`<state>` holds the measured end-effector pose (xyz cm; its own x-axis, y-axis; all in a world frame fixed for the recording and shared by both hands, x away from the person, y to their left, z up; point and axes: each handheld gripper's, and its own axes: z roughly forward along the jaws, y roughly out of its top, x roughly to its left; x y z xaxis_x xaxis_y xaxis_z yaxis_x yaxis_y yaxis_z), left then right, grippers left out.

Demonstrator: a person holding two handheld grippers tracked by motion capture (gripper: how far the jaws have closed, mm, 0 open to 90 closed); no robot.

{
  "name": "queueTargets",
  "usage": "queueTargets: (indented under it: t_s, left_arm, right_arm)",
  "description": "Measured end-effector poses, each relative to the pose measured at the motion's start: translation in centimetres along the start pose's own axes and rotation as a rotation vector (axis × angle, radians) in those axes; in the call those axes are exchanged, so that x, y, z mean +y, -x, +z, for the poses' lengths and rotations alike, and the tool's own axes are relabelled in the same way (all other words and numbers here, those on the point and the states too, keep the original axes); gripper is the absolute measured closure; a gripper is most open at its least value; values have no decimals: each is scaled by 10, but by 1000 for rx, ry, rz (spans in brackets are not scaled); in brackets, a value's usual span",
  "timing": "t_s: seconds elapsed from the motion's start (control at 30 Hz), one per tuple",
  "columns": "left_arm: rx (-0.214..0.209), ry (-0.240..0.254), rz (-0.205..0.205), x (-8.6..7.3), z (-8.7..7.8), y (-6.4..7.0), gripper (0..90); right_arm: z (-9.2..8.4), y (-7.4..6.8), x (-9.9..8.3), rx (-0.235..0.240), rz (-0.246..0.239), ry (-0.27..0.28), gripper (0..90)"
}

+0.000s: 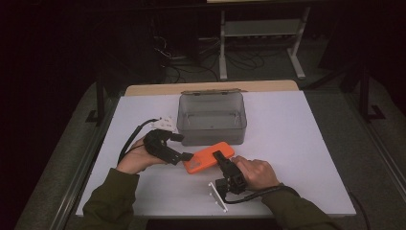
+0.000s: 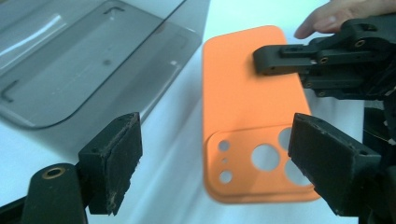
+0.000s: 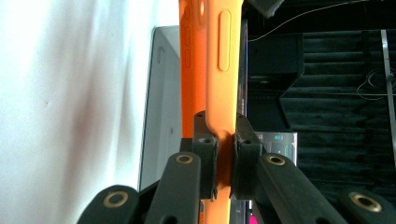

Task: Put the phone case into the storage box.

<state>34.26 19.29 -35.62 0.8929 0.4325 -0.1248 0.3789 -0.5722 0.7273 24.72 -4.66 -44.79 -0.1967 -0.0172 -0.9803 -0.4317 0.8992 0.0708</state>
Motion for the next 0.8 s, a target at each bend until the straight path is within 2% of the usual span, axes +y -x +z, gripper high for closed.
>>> queueTargets:
  t_s: [0.2, 0.47, 0.6, 0.8]
  left_arm:
    - [41, 11, -13, -13, -9, -6, 169]
    - [75, 27, -52, -40, -17, -12, 156]
    - [85, 14, -52, -57, -15, -11, 130]
    - [111, 16, -79, -83, -10, -8, 94]
  right_arm:
    - [0, 0, 0, -2, 1, 2, 820]
    - [0, 1, -1, -3, -6, 2, 820]
    - [0, 1, -1, -4, -4, 1, 819]
    - [0, 1, -1, -4, -5, 2, 818]
